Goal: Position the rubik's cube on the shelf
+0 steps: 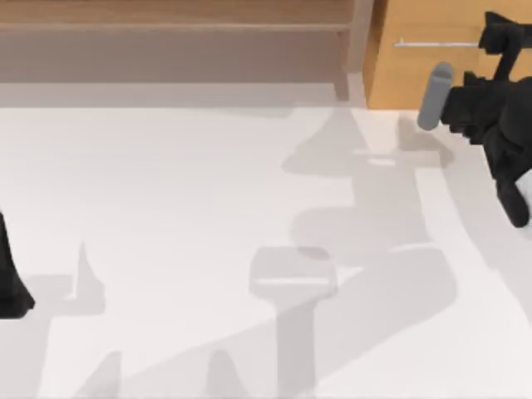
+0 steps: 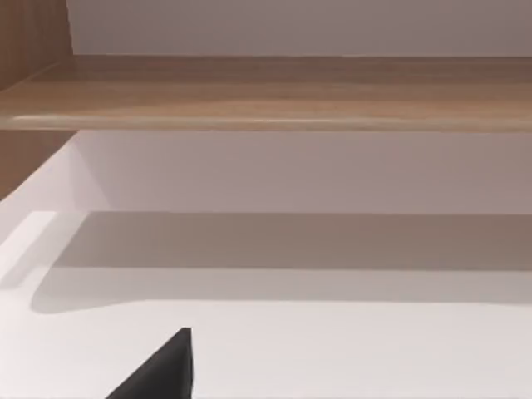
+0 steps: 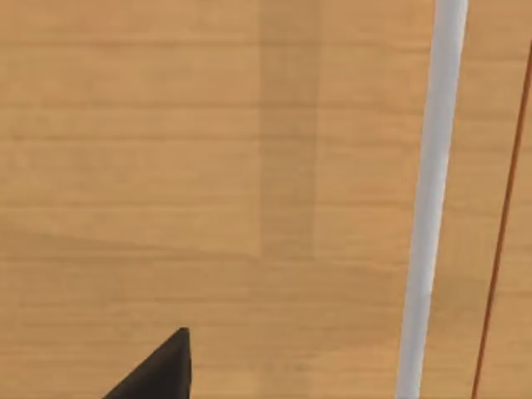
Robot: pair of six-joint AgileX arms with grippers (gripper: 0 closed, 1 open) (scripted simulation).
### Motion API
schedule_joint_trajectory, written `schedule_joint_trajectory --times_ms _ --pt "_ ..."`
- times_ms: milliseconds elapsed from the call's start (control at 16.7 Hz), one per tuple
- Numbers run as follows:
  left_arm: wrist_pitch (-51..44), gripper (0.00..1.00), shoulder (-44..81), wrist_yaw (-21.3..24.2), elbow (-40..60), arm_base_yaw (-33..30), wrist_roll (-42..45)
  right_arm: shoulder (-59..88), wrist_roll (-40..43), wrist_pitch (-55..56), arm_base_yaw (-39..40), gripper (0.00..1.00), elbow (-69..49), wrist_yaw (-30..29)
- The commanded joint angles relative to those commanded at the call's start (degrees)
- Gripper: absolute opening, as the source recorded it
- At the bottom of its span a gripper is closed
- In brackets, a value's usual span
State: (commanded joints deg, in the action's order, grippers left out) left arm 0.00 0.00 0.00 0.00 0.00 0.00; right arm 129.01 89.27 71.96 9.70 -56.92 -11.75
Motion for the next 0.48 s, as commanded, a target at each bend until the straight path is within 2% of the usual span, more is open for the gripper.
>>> schedule_joint_trajectory --times_ms 420,480 --pt "0.0 1.0 0.0 0.0 0.0 0.0 0.0 1.77 0.02 -2.11 -0.31 1.0 -3.88 0.28" --pt "0.0 1.0 0.0 0.0 0.0 0.0 0.0 1.77 0.02 -2.11 -0.31 0.92 -3.88 0.28"
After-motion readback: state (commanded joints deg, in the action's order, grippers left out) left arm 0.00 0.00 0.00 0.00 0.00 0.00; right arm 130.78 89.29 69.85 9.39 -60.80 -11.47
